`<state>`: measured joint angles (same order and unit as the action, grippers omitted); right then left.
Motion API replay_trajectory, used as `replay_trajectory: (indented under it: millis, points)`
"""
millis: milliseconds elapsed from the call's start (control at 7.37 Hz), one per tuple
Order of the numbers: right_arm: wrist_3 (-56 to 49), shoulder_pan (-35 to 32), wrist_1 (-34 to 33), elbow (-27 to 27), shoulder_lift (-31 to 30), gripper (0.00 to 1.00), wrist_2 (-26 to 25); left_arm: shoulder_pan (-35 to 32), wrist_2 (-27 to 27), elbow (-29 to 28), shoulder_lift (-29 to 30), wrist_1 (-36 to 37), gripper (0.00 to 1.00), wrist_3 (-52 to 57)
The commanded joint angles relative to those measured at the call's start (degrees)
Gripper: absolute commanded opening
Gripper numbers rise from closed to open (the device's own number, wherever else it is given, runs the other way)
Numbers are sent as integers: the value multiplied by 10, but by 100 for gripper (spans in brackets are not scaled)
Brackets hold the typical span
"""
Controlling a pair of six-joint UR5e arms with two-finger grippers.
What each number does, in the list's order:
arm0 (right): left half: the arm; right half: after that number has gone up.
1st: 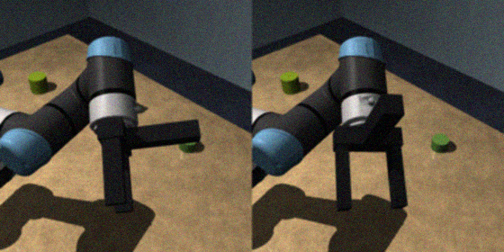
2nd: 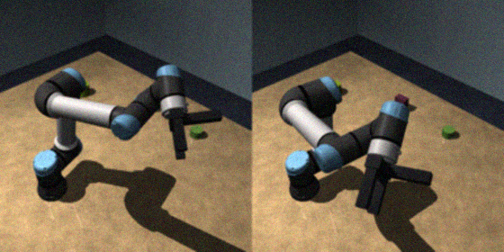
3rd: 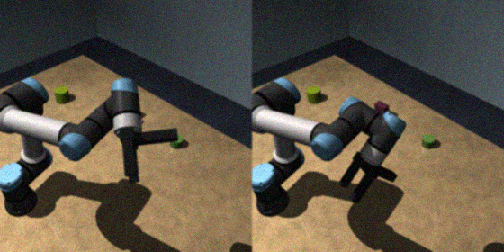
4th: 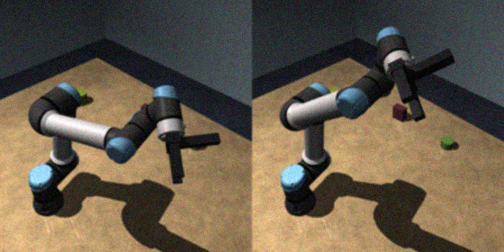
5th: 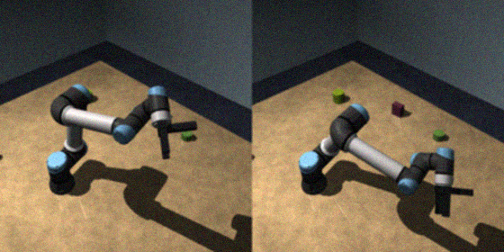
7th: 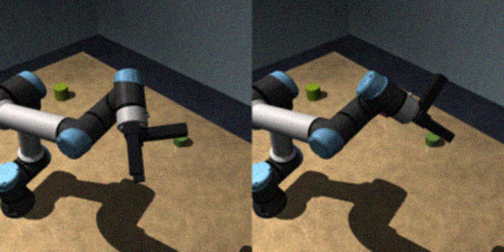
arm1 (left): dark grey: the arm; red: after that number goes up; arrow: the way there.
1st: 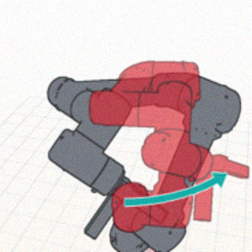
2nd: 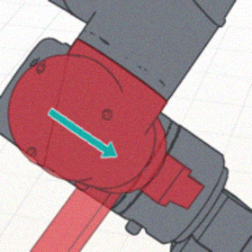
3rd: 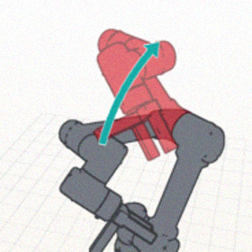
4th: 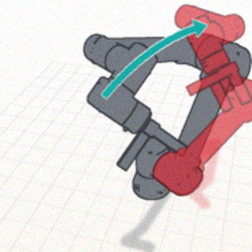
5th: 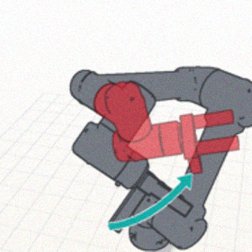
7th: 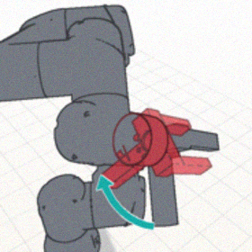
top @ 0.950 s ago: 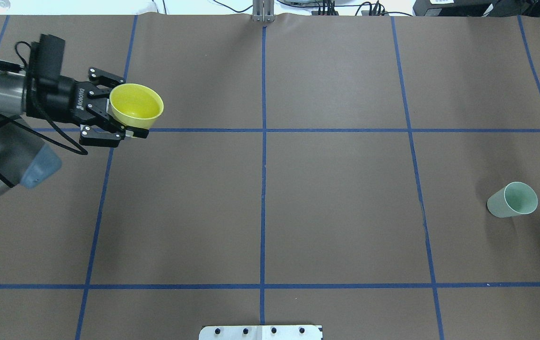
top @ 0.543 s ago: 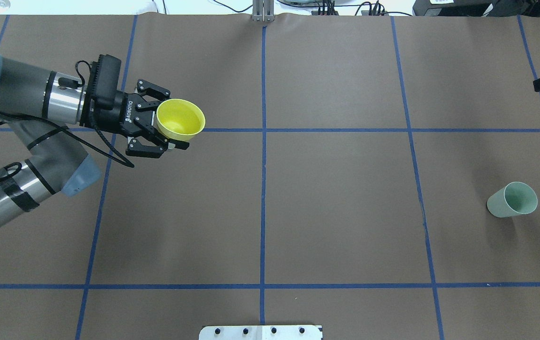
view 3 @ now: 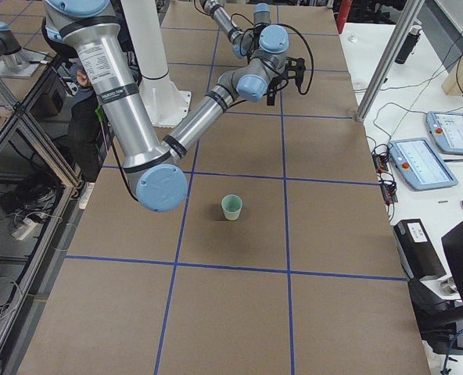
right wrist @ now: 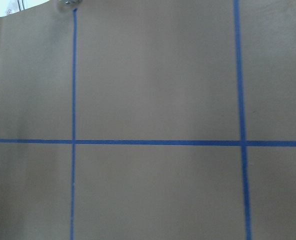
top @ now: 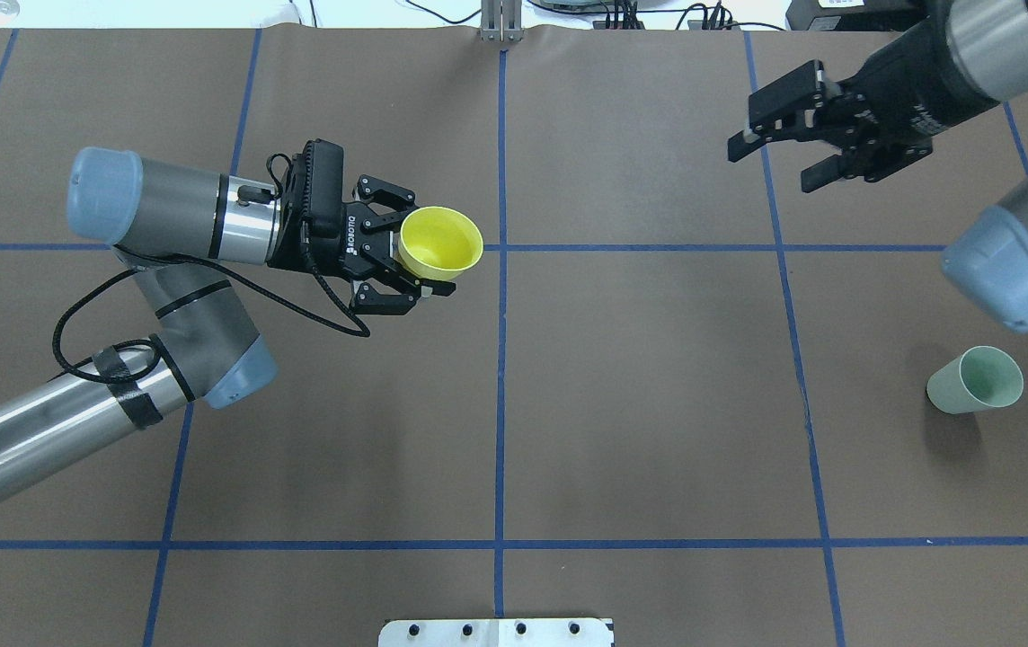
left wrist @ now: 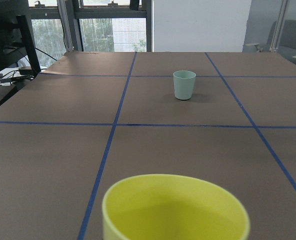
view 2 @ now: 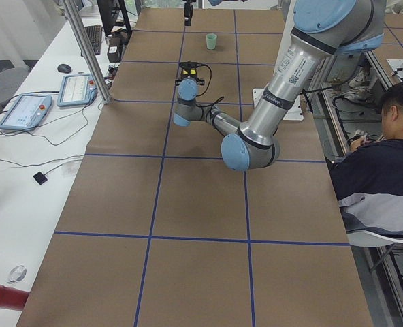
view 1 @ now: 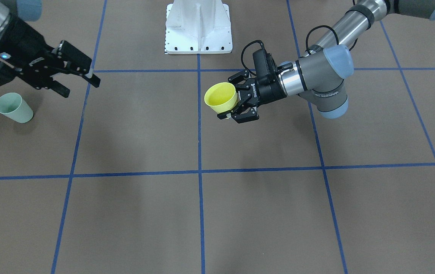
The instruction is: Transfer and stack yellow cup on green cup
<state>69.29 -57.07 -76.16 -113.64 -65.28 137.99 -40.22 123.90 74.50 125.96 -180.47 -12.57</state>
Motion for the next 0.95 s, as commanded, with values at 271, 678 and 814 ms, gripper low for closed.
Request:
replay_trajectory:
  millis: [271, 678, 814]
  points:
    - [28, 127, -6, 46, 88, 100, -70, 15, -12, -11, 24, -3, 17, -1]
    - [30, 154, -7, 59, 106, 100, -121, 22, -11, -9, 27, -6, 19, -1]
    - [30, 163, -6, 71, 117, 100, -144, 26, -12, -9, 27, -11, 20, -1]
